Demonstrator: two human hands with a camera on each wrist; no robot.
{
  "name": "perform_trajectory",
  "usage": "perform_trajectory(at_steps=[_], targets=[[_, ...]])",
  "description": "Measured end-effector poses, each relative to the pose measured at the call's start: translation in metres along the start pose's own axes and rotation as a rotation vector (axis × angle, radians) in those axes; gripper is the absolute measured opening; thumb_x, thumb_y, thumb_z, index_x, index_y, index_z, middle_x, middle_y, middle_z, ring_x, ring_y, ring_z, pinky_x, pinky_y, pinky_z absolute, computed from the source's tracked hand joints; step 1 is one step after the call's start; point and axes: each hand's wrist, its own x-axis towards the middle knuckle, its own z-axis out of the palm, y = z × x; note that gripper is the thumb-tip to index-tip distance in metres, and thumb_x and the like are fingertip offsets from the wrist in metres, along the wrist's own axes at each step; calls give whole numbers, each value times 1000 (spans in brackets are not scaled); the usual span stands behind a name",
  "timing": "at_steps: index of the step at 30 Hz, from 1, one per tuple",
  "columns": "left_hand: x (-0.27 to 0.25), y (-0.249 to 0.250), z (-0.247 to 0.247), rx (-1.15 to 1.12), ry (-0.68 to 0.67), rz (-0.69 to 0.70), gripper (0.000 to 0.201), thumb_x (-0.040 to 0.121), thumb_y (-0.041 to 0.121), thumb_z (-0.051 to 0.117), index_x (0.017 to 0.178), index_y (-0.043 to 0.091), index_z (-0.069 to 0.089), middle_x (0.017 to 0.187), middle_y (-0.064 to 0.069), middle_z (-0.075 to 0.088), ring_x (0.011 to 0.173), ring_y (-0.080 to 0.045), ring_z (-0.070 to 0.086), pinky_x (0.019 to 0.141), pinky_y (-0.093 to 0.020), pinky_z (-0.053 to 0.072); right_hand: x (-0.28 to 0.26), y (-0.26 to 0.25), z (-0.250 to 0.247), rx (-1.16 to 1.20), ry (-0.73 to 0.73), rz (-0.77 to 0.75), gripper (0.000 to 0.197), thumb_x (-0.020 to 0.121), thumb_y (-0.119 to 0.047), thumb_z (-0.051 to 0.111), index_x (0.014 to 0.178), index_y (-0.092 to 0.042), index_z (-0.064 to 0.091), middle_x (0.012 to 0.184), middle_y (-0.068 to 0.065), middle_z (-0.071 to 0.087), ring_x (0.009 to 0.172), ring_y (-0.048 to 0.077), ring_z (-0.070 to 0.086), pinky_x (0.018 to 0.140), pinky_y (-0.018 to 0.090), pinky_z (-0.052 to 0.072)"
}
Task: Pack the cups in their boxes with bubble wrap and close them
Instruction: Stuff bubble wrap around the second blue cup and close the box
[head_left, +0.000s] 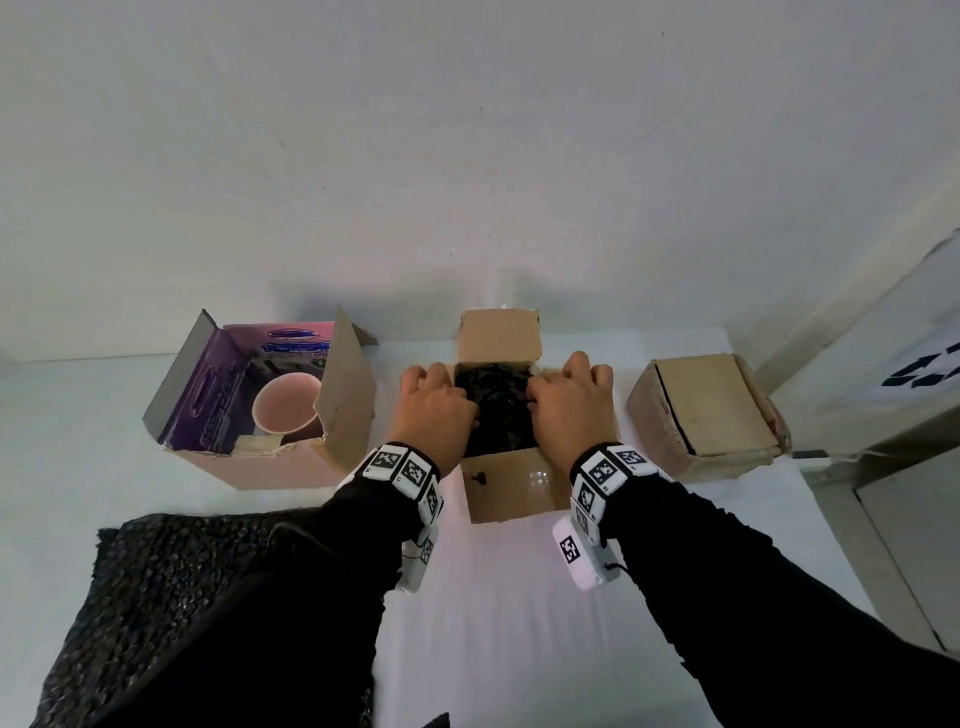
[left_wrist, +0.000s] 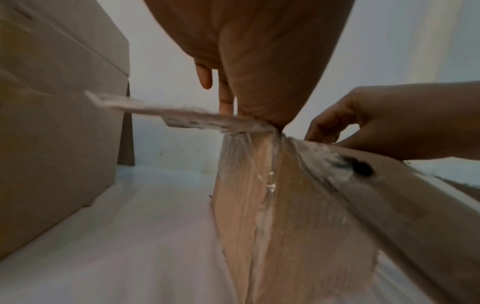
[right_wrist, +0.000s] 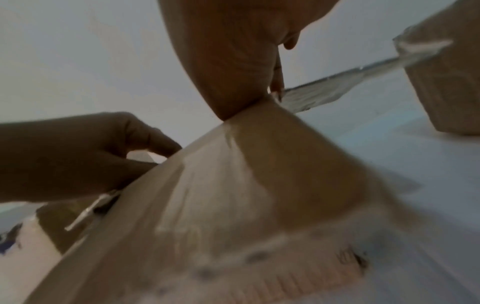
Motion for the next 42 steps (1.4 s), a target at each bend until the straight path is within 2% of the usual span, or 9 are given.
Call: perform_trajectory(at_steps=[5, 11, 18, 23, 30, 33, 38, 40, 42], targets=[[11, 3, 0, -27, 43, 10, 21, 82, 24, 54, 101, 27, 63, 111, 3, 56, 108, -24, 42, 95, -40, 29, 5, -3, 3, -11, -4, -50, 25, 73, -10, 54, 95, -22, 55, 96, -2, 63, 100, 26, 43, 78, 40, 26], [22, 1, 4, -38, -79, -2, 70, 80, 30, 58, 144, 23, 30, 121, 5, 58, 126, -25, 34, 108, -54, 12, 16, -5, 3, -55, -101, -108, 25, 79, -15, 45, 102, -22, 52, 97, -1, 65, 109, 27, 37, 76, 39, 19], [33, 1, 6, -1, -166, 10, 35, 75, 38, 52, 107, 29, 58, 108, 6, 57, 124, -26, 28, 104, -58, 7, 24, -9, 5, -70, -156, -122, 32, 86, -18, 40, 110, -26, 60, 112, -1, 60, 120, 31, 28, 84, 43, 16], [32, -1, 7, -3, -146, -18, 36, 73, 37, 52, 107, 29, 56, 104, 8, 59, 122, -26, 31, 103, -59, 5, 19, -9, 8, -77, -158, -120, 33, 85, -20, 42, 112, -29, 60, 119, 2, 54, 119, 31, 29, 89, 44, 16], [28, -3, 7, -59, -162, -53, 34, 83, 18, 49, 116, 26, 53, 126, 7, 51, 135, -31, 18, 108, -64, -4, 17, -12, 0, -83, -169, -104, 17, 80, -19, 45, 93, -19, 56, 93, 2, 67, 124, 32, 28, 104, 52, 4], [23, -6, 2, -79, -32, -27, 30, 85, 17, 51, 109, 32, 62, 124, 13, 53, 132, -29, 24, 107, -53, 7, 6, -12, -2, -75, -188, -96, 11, 80, -21, 48, 86, -19, 57, 83, 3, 68, 127, 33, 26, 104, 53, 4], [-4, -11, 15, -136, 319, -16, 6, 82, 30, 67, 84, 24, 66, 86, 6, 63, 92, -26, 50, 79, -37, 32, -16, -10, -4, -4, -26, -72, 15, 62, -18, 59, 77, -20, 55, 80, 0, 65, 107, 29, 44, 83, 42, 21], [-20, -11, 24, -193, 383, -11, 22, 90, 39, 56, 82, 22, 67, 83, 4, 63, 87, -27, 53, 75, -38, 35, -17, -10, -2, 52, 114, -131, 22, 63, -18, 60, 84, -21, 62, 88, -3, 66, 102, 26, 49, 81, 41, 23], [-40, -9, 31, -241, 428, 19, 32, 94, 45, 49, 84, 21, 68, 85, 3, 64, 87, -27, 53, 74, -39, 38, -11, -11, -1, 139, 85, -278, 32, 72, -16, 57, 103, -22, 64, 106, -4, 66, 109, 24, 49, 88, 41, 27]])
